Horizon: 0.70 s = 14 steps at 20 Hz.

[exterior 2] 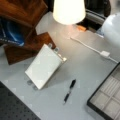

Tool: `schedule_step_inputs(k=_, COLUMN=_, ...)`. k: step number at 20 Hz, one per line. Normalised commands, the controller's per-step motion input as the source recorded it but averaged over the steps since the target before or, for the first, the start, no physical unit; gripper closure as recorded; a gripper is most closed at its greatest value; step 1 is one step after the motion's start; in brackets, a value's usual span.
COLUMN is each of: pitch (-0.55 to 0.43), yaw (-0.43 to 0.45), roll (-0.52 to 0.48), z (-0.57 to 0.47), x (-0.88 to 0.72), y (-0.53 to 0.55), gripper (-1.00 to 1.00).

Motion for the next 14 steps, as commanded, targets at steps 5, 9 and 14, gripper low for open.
schedule_step_inputs(k=5, pitch=0.191, yaw=-0.048, roll=-0.388, z=0.27, x=0.08, y=-0.52, gripper=-1.0)
schedule_step_inputs(k=9, pitch=0.192, yaw=0.056, roll=-0.64, z=0.26, x=0.24, y=-0.53, gripper=-1.0)
schedule_step_inputs(k=14, pitch=0.17, yaw=0.156, roll=-0.584, z=0.28, x=0.33, y=-0.51, gripper=-1.0)
